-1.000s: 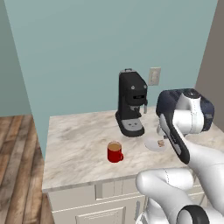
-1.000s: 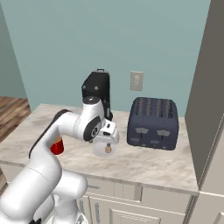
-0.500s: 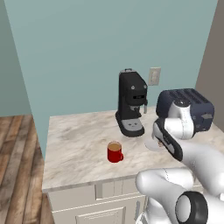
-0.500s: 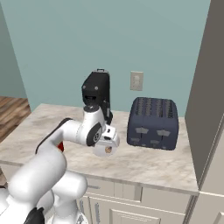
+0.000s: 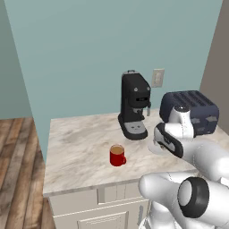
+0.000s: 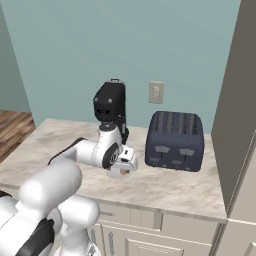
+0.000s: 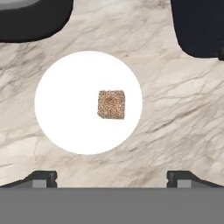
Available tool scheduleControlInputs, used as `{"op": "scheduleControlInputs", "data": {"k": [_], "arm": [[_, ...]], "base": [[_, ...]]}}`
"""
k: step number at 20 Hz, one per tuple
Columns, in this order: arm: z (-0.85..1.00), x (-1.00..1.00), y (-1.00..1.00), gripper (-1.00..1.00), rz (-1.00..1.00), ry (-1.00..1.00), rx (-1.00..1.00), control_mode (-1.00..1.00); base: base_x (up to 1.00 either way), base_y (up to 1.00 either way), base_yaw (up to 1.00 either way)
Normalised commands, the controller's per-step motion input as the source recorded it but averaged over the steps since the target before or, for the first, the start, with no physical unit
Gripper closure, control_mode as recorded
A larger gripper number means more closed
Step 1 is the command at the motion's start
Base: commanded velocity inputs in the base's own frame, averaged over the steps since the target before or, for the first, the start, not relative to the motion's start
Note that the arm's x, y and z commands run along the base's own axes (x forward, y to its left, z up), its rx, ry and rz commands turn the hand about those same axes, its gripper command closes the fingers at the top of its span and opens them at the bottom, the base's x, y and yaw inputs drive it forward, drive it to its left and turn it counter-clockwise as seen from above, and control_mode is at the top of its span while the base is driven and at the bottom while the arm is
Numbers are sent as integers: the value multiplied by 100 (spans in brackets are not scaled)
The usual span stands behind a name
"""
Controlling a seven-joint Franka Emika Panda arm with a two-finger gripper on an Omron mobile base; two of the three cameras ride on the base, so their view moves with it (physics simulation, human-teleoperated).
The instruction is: Take a sugar cube from the saucer and place it inside the coffee. Then, grab milk from the fridge and place it next to the coffee on the counter to sweeten the coffee.
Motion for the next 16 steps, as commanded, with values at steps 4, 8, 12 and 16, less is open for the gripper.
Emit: {"op": "scheduleControlInputs", "data": {"k": [4, 8, 12, 16], "arm": [[-10, 13, -3, -100, 0, 0, 0, -100], [-11, 18, -1, -100, 0, 0, 0, -100], [-19, 18, 0, -100, 0, 0, 0, -100], [-23, 15, 0, -100, 0, 0, 0, -100]], "base": [[0, 0, 0], [0, 0, 0], [0, 0, 0], [0, 0, 0]]}}
